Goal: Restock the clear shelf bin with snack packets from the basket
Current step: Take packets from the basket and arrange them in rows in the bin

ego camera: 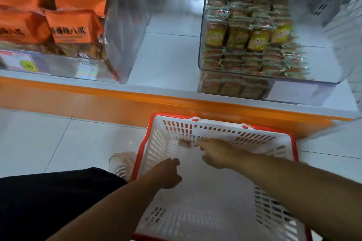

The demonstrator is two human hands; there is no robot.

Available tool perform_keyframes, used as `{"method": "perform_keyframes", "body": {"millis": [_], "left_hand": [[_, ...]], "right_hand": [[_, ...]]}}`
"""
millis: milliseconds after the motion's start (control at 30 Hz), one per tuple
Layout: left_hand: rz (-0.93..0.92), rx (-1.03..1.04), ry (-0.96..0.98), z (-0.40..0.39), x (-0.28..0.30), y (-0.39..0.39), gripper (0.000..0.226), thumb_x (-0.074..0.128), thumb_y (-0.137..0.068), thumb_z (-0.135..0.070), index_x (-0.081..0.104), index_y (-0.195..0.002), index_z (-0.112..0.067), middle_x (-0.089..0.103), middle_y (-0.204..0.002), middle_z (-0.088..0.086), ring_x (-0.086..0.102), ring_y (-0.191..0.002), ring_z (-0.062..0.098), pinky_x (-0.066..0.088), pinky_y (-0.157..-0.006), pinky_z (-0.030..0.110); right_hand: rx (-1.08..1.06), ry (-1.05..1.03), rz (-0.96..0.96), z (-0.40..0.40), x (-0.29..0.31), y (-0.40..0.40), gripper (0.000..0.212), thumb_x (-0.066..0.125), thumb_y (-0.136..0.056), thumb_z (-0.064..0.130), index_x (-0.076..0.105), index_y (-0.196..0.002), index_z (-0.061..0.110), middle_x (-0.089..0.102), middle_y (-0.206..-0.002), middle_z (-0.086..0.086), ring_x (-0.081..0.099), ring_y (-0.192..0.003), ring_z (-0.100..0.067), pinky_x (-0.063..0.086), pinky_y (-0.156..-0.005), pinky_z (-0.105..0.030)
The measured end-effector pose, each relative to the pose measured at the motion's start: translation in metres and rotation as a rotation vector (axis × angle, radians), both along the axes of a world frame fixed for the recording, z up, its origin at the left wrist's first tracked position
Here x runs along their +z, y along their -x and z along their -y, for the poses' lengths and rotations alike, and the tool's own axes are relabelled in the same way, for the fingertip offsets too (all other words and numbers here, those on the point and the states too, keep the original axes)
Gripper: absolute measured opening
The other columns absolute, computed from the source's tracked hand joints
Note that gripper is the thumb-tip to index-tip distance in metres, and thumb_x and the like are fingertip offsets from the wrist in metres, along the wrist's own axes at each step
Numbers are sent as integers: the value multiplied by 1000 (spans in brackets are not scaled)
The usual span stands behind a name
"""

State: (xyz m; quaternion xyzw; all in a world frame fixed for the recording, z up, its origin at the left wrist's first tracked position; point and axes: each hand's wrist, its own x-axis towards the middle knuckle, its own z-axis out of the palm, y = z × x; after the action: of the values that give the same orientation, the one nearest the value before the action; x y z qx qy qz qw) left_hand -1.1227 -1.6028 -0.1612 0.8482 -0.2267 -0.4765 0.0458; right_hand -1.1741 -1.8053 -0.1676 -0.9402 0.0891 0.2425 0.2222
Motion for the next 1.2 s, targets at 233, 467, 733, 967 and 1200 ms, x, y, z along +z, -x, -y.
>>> {"method": "perform_keyframes", "body": {"millis": [233, 467, 733, 967, 1200], "left_hand": [[4, 244, 54, -4, -53, -5, 59, 58, -98, -26, 36, -153, -17, 48, -152, 9, 48, -138, 25, 40, -112, 34], [-125, 624, 74, -8, -85, -2, 54, 59, -97, -16, 40, -147, -12, 59, -139, 15, 60, -123, 31, 48, -93, 29], [-421, 1319, 331, 8, -59, -21, 28, 51, -105, -29, 59, -123, -9, 72, -107, 9, 70, -92, 26, 57, -70, 35], [-687, 1169, 601, 4, 12, -34, 27, 71, -92, -10, 69, -118, -12, 78, -108, 9, 77, -93, 23, 60, -74, 29], [-746, 587, 782, 25, 149, -46, 17, 74, -87, -4, 80, -99, -15, 76, -100, 9, 74, -91, 18, 58, -81, 29]], "right_hand": [[-699, -512, -118, -64, -97, -35, 58, 61, -90, 11, 46, -140, 38, 54, -143, 9, 55, -128, -22, 43, -94, -26], [-571, -234, -76, -65, -126, -37, 27, 55, -99, 30, 65, -124, 31, 67, -130, 0, 63, -116, -25, 47, -89, -30], [-282, -310, 156, -47, -85, -4, 29, 54, -101, 18, 71, -116, 36, 72, -119, 15, 65, -111, -8, 50, -102, -35], [-236, -478, 202, -27, 29, 17, 64, 51, -95, 9, 39, -148, 43, 48, -152, 8, 54, -128, -12, 51, -98, -21], [-230, -643, 312, -2, 172, 53, 43, 67, -94, 37, 43, -123, 57, 71, -98, 18, 72, -84, -6, 61, -70, -31]]}}
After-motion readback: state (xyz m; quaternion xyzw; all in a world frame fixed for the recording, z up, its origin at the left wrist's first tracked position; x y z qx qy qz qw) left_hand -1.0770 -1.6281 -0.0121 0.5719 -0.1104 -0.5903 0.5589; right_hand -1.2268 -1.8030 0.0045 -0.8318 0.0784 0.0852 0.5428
